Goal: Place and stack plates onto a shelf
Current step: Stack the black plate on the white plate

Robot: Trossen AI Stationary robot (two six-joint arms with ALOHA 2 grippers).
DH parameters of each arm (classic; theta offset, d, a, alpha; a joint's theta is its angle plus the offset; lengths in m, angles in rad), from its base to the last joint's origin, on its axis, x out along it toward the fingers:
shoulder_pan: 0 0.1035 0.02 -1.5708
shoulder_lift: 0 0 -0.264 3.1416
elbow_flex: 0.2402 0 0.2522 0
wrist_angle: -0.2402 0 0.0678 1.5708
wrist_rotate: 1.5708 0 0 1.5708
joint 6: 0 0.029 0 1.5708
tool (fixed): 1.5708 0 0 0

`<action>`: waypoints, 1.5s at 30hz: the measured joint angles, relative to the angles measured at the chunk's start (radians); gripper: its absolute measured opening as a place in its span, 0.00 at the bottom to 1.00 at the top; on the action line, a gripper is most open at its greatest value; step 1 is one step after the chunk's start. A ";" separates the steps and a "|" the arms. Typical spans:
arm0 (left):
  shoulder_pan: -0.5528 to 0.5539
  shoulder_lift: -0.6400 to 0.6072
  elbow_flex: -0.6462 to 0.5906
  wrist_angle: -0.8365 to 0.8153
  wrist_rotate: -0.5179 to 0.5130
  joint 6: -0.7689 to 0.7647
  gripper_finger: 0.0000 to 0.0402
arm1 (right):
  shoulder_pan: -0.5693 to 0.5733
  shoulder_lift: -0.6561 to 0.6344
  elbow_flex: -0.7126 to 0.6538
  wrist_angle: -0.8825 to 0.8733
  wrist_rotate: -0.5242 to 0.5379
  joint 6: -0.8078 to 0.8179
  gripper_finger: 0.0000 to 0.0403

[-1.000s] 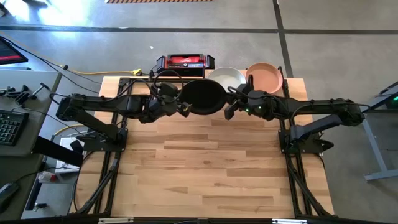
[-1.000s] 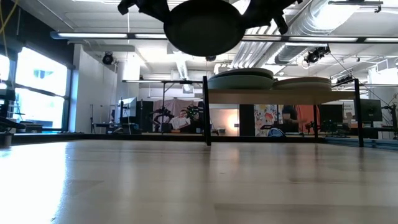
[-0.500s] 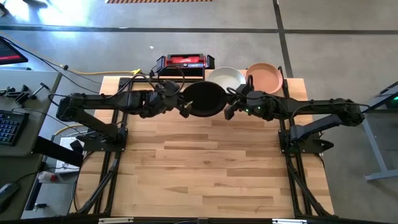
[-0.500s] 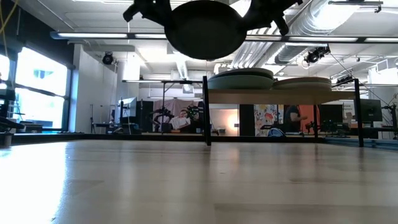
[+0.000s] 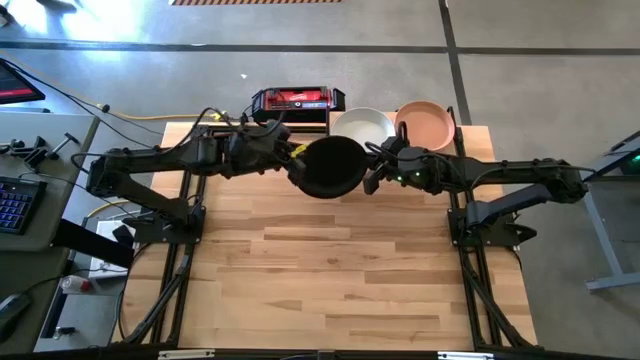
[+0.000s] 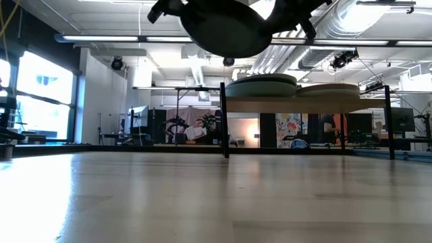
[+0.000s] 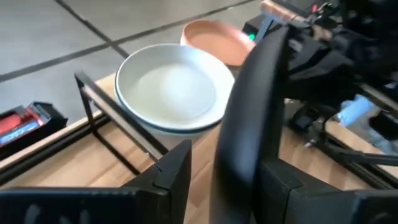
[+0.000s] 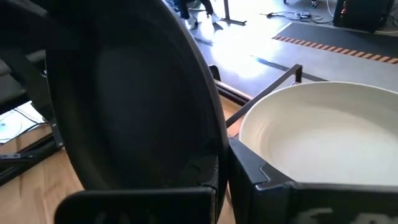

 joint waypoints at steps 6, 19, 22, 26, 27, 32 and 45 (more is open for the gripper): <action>0.000 -0.056 0.000 0.012 -0.004 0.009 0.31 | -0.043 -0.049 0.000 -0.025 0.003 0.000 0.00; 0.000 -0.145 0.000 0.005 -0.068 0.226 0.31 | -0.296 -0.170 0.000 -0.077 -0.080 0.045 0.00; 0.000 -0.153 0.000 0.006 -0.144 0.334 0.31 | -0.384 -0.170 0.000 -0.073 -0.126 0.061 0.00; 0.000 -0.160 0.000 0.006 -0.248 0.486 0.31 | -0.499 -0.163 0.000 -0.063 -0.217 0.125 0.00; 0.000 -0.163 0.000 0.005 -0.276 0.523 0.31 | -0.524 -0.162 0.000 -0.061 -0.239 0.145 0.00; 0.019 -0.183 0.000 0.006 -0.407 0.713 0.31 | -0.629 -0.162 0.000 -0.038 -0.366 0.282 0.00; 0.152 -0.217 0.000 0.006 -0.451 0.949 0.31 | -0.682 -0.082 0.000 -0.167 -0.637 0.620 0.00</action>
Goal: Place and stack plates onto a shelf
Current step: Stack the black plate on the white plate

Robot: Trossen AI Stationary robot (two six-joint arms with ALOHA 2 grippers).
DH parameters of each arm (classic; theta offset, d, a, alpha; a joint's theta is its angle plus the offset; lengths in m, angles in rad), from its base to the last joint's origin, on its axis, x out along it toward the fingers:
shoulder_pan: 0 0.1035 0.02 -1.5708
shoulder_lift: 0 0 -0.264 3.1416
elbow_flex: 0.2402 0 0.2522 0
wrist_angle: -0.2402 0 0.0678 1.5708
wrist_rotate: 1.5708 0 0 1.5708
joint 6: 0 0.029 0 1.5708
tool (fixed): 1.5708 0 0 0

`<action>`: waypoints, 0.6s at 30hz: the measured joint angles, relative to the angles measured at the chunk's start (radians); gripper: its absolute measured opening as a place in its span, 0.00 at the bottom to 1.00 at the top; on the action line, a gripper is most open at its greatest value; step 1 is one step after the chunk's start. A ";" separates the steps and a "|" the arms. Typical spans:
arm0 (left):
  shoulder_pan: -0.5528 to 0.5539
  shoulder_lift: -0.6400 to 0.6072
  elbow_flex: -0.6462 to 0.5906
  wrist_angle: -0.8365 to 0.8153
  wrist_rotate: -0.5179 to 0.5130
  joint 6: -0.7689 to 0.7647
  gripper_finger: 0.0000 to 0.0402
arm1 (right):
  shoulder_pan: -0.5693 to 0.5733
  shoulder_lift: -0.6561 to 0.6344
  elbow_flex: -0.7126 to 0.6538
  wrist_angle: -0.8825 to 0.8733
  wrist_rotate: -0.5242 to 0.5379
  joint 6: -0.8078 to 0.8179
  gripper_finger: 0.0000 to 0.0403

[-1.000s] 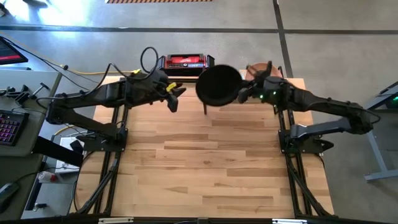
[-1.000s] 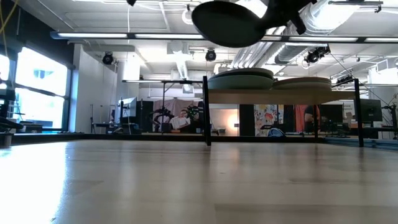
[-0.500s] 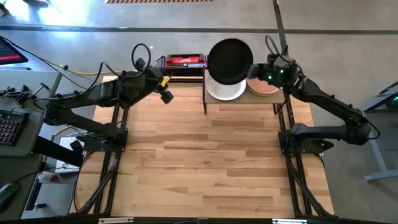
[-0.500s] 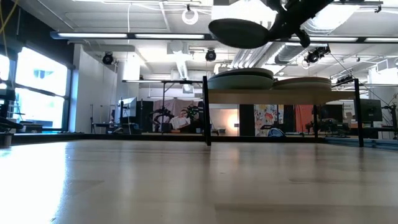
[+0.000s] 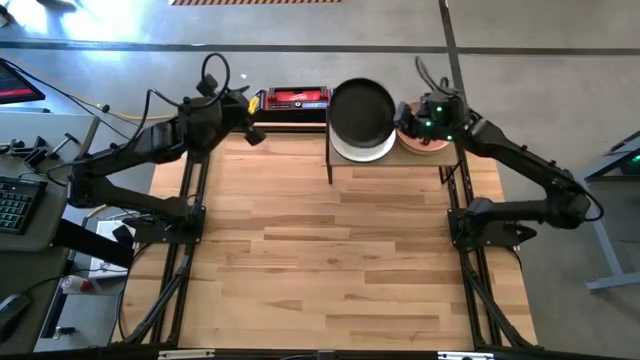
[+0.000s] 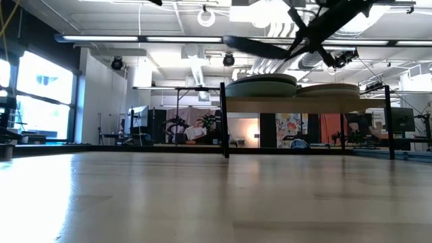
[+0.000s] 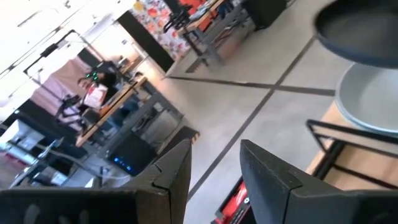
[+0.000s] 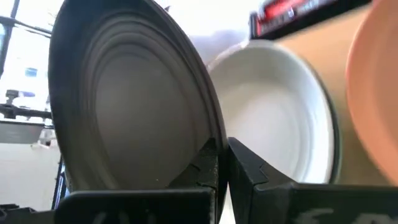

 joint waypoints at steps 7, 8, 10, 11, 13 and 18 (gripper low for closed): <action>0.060 0.000 0.000 -0.008 0.000 0.000 0.31 | 0.035 0.027 0.000 -0.047 0.017 0.065 0.00; 0.067 0.000 0.000 -0.016 0.000 0.000 0.31 | 0.037 0.027 0.000 -0.055 0.025 0.075 0.00; 0.074 0.000 0.000 -0.039 0.000 0.000 0.31 | 0.039 0.027 0.000 -0.076 0.039 0.083 0.00; 0.078 0.000 0.000 -0.055 0.000 0.000 0.31 | 0.039 0.027 0.000 -0.090 0.048 0.082 0.00; 0.084 0.000 0.000 -0.087 0.009 -0.002 0.31 | 0.039 0.027 0.000 -0.113 0.056 0.082 0.00; 0.094 0.000 0.000 -0.165 0.027 -0.016 0.31 | 0.039 0.027 0.023 -0.161 0.063 0.049 0.00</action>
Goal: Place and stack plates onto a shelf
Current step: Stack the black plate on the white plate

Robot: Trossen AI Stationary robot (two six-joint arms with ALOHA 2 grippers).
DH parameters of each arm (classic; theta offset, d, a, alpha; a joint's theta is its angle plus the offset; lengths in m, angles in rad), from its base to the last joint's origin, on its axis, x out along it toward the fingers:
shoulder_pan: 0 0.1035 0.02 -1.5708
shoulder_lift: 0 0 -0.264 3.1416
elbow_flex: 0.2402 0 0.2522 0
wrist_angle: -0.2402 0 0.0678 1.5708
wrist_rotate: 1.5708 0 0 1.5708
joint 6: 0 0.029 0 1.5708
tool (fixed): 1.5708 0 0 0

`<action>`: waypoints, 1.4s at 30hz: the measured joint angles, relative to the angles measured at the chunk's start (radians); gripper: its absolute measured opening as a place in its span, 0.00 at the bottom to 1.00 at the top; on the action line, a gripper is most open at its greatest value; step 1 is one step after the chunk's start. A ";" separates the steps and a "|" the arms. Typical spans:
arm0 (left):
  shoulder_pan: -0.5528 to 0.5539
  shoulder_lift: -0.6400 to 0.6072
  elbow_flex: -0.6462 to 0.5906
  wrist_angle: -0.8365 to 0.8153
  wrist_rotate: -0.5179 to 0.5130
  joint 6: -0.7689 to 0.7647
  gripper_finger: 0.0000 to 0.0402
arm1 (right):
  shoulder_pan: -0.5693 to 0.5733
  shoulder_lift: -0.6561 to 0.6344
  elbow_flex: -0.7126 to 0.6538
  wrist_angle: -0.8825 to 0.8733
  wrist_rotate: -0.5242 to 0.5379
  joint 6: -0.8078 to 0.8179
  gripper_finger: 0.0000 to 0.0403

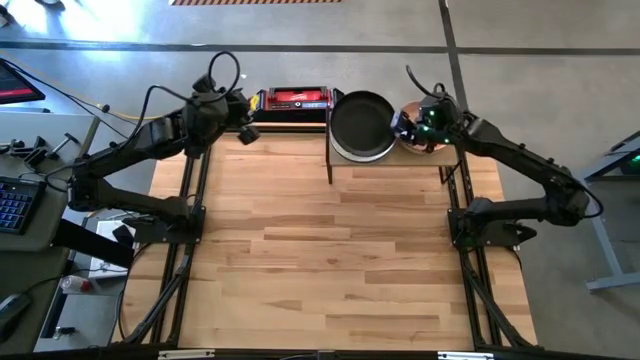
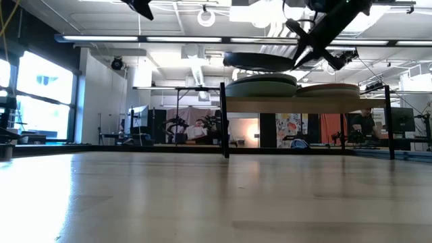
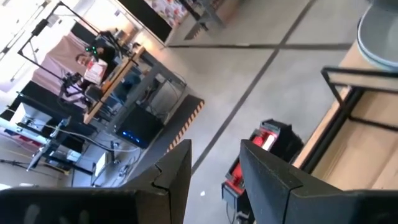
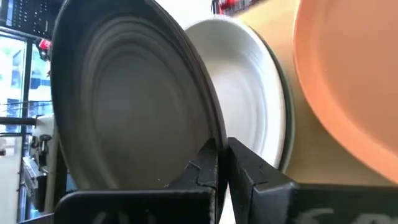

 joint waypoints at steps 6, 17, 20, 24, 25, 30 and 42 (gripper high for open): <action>0.010 0.000 0.000 -0.032 0.001 0.000 0.31 | -0.014 0.007 0.120 -0.204 0.073 -0.044 0.00; 0.011 0.000 0.000 -0.023 0.072 0.023 0.31 | 0.005 0.133 0.207 -0.262 0.028 -0.042 0.00; 0.011 0.000 0.000 -0.023 0.072 0.032 0.31 | 0.002 0.156 0.227 -0.264 0.026 -0.049 0.00; 0.011 0.000 0.000 -0.023 0.072 0.032 0.31 | -0.009 0.193 0.245 -0.271 0.014 -0.066 0.00; 0.011 0.000 0.000 -0.023 0.072 0.033 0.31 | -0.009 0.201 0.245 -0.278 0.013 -0.071 0.00; 0.011 0.000 0.000 -0.023 0.072 0.034 0.31 | -0.008 0.228 0.250 -0.292 0.011 -0.088 0.00; 0.011 0.001 0.000 -0.023 0.071 0.034 0.31 | -0.009 0.229 0.250 -0.302 0.037 -0.113 0.00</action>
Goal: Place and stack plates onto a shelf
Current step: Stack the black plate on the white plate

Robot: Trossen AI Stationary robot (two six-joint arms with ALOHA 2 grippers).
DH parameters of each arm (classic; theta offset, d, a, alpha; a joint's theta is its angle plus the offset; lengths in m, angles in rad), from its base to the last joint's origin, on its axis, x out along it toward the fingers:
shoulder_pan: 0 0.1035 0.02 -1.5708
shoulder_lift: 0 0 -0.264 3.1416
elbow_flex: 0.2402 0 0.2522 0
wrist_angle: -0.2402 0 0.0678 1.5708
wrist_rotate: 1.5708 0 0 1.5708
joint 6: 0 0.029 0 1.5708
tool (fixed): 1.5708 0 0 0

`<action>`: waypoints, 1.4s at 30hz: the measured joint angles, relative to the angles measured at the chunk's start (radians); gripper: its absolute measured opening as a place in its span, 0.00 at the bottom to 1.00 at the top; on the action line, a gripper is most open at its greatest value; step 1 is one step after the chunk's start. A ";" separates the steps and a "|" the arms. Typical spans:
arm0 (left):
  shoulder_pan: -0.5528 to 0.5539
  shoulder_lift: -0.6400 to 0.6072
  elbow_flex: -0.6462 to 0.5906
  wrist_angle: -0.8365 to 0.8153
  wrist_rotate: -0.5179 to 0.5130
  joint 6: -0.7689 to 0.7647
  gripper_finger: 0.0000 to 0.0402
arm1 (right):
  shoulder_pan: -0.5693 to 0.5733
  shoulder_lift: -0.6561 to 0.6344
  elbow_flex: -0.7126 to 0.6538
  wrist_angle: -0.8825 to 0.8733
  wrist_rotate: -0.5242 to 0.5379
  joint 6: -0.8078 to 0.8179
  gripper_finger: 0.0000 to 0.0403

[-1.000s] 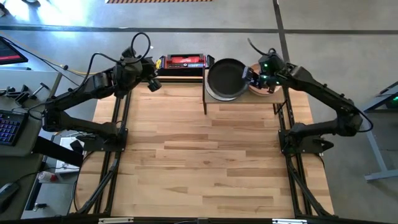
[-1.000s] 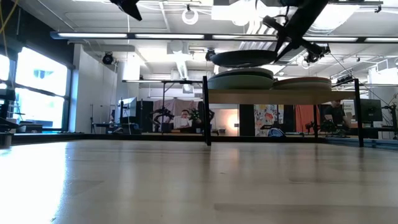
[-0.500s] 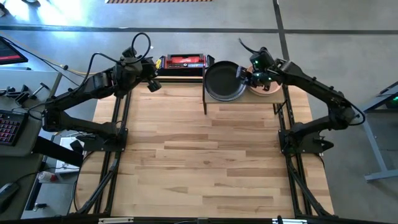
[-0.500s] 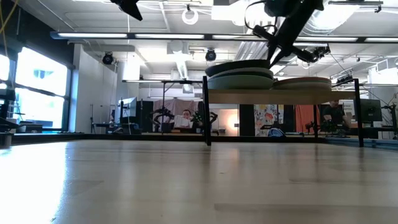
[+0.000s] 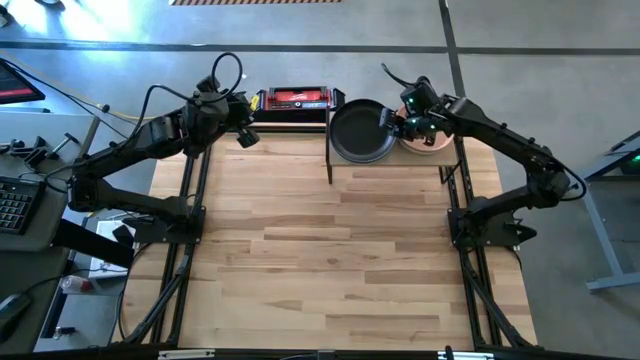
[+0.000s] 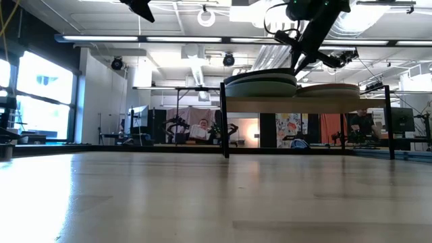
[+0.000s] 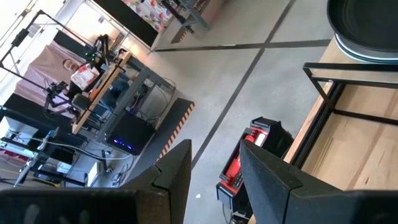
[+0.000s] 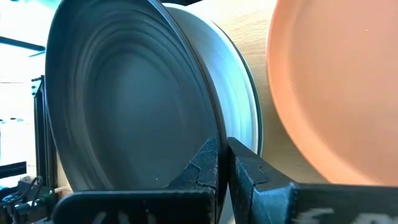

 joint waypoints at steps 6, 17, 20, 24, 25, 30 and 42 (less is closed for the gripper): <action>0.000 0.000 0.000 0.000 0.000 0.000 0.31 | 0.000 0.000 0.000 -0.001 0.010 -0.016 0.00; 0.000 0.000 0.000 -0.001 -0.001 -0.010 0.31 | 0.000 0.000 0.000 -0.002 0.010 -0.033 0.00; 0.000 0.000 0.000 -0.001 -0.001 -0.011 0.31 | 0.000 0.000 0.000 -0.002 0.006 -0.034 0.00; 0.000 0.000 0.000 -0.001 -0.001 -0.011 0.31 | 0.001 0.000 0.000 -0.002 -0.015 -0.040 0.00; 0.000 0.000 0.000 -0.001 -0.001 -0.010 0.31 | 0.001 0.000 0.000 -0.002 -0.025 -0.041 0.00; 0.000 0.000 0.000 -0.001 0.000 -0.011 0.31 | 0.001 0.000 0.000 -0.002 -0.052 -0.035 0.02; 0.000 0.000 0.000 0.000 0.000 -0.010 0.31 | -0.002 -0.001 -0.001 -0.007 -0.041 -0.034 0.26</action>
